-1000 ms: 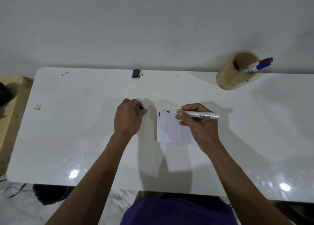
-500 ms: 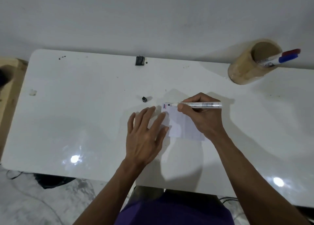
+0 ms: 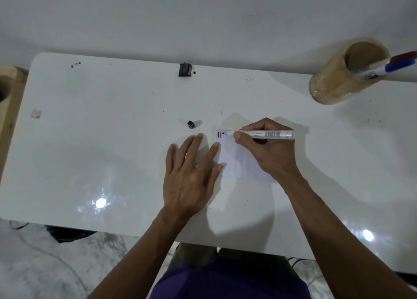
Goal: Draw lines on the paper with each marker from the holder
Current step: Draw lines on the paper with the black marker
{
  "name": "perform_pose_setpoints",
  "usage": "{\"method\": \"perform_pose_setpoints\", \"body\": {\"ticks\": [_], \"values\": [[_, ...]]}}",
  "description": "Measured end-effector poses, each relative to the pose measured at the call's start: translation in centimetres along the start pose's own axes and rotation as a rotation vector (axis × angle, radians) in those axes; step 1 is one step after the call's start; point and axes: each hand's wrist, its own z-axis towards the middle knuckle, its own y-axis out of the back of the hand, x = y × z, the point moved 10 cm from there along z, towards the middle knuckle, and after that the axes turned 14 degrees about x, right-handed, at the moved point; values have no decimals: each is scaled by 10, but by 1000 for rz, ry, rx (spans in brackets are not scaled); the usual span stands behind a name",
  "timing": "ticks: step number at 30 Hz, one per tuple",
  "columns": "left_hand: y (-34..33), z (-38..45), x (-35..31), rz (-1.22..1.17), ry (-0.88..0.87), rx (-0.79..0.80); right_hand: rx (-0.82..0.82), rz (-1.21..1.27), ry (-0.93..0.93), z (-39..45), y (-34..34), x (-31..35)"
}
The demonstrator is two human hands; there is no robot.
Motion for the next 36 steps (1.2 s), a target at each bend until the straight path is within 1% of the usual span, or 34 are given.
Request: {"method": "perform_pose_setpoints", "body": {"ticks": [20,29,31,36], "values": [[0,-2,0,7,-3,-31,9,-76,-41,1,-2,0],[-1,-2,0,-2,-3,-23,35,-60,-39,0,-3,2],[0,-3,-1,-5,-7,-35,34,11,-52,0,-1,1],[4,-2,-1,-39,-9,-35,28,378,-61,0,8,11]]}}
